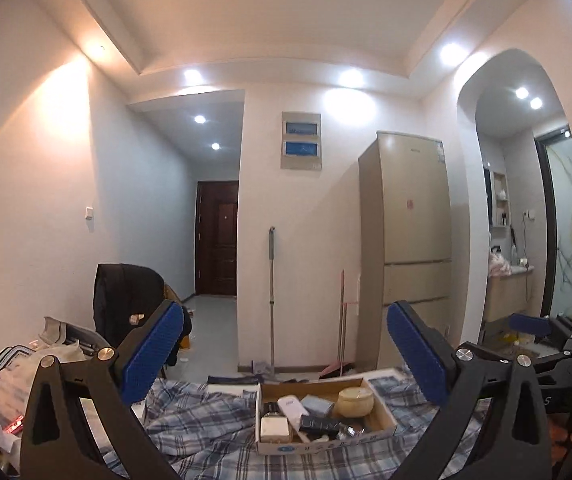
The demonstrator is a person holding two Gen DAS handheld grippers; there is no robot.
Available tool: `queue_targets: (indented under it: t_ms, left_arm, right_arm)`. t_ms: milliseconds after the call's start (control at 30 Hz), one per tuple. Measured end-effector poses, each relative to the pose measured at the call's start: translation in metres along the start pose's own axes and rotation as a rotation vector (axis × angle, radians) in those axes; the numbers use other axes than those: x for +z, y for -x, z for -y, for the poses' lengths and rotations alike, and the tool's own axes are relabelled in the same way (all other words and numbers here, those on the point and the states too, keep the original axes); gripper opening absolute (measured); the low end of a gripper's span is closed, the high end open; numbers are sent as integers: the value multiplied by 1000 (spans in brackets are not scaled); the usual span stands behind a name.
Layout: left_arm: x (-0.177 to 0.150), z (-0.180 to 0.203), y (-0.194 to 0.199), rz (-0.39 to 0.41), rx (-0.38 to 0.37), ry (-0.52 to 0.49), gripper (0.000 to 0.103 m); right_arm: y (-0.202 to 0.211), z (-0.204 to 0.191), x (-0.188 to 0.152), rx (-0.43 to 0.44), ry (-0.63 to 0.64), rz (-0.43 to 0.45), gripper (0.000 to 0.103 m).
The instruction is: Organize rigid objects
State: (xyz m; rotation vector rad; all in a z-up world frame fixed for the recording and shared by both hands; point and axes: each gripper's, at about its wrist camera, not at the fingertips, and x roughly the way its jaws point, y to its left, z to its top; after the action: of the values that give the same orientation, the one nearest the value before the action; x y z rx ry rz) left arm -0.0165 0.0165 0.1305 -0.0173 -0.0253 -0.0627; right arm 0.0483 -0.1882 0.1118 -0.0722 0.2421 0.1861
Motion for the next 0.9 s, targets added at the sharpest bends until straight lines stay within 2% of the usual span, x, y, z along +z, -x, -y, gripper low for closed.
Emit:
queue_targets:
  t_ms: [133, 267, 367, 500, 600, 700, 800, 900]
  left_arm:
    - [-21, -1, -11, -28, -34, -4, 103]
    - [-39, -4, -11, -10, -48, -13, 103]
    - [-53, -9, -14, -44, -77, 11, 103]
    - [-78, -15, -11, 0, -60, 49, 103]
    - [-95, -12, -14, -4, -50, 29, 103]
    - [-108, -10, -17, -17, -12, -2, 103]
    - [-123, -8, -19, -30, -27, -25, 103]
    - [-132, 1, -27, -84, -42, -63, 103]
  right_arm:
    - [3, 0, -15, -46, 31, 57, 103]
    - [4, 7, -27, -10, -19, 93, 103]
    - [1, 11, -40, -4, -44, 108, 103]
    - [-7, 8, -58, -16, -29, 137, 103]
    - [-18, 1, -76, 16, 5, 130, 103]
    - [-26, -3, -89, -24, 43, 129, 103]
    - [-27, -1, -95, -42, 28, 125, 103]
    - [-26, -1, -96, -61, 24, 128, 103]
